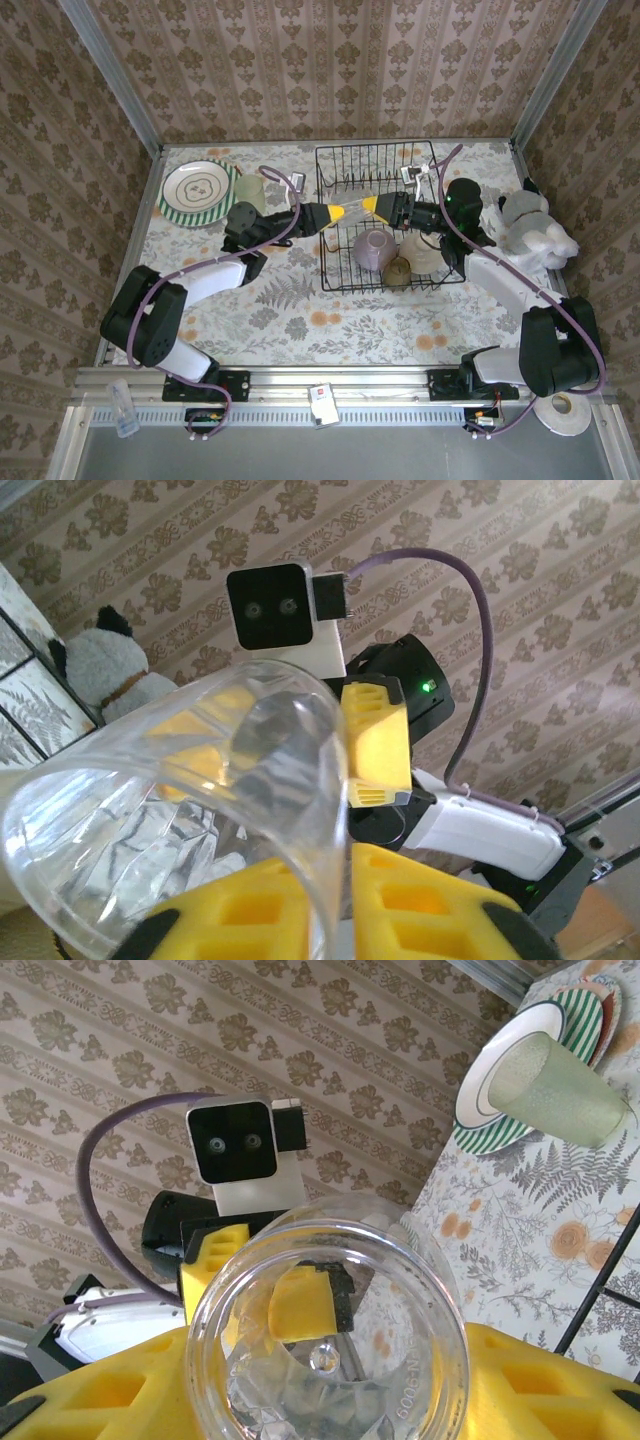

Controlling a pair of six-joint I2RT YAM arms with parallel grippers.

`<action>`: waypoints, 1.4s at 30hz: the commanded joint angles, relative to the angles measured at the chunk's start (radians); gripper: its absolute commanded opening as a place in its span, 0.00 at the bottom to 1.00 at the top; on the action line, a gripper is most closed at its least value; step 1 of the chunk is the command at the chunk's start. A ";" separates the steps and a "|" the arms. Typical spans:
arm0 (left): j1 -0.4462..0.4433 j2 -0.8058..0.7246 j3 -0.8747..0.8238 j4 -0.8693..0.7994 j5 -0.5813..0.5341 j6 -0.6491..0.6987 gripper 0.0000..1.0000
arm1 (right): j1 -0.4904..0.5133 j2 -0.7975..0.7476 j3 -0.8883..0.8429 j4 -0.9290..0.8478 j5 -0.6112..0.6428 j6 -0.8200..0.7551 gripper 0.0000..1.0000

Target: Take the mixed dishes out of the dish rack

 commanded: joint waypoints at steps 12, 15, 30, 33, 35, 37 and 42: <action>-0.021 0.016 0.046 0.082 -0.018 0.003 0.00 | 0.002 -0.011 -0.022 0.012 0.004 -0.015 0.51; -0.012 0.023 0.040 0.084 -0.024 0.002 0.00 | 0.003 -0.018 -0.022 0.009 0.004 -0.020 0.77; 0.061 -0.037 0.025 -0.060 -0.034 0.067 0.00 | 0.033 -0.086 -0.016 -0.141 0.049 -0.167 1.00; 0.085 -0.122 0.034 -0.273 -0.051 0.181 0.00 | 0.033 -0.113 -0.017 -0.201 0.081 -0.218 1.00; 0.096 -0.189 0.054 -0.460 -0.074 0.284 0.00 | 0.036 -0.133 -0.014 -0.245 0.106 -0.253 1.00; 0.104 -0.261 0.093 -0.698 -0.116 0.413 0.00 | 0.042 -0.152 -0.014 -0.289 0.130 -0.294 1.00; 0.109 -0.382 0.234 -1.255 -0.303 0.715 0.00 | 0.068 -0.168 -0.005 -0.345 0.162 -0.350 1.00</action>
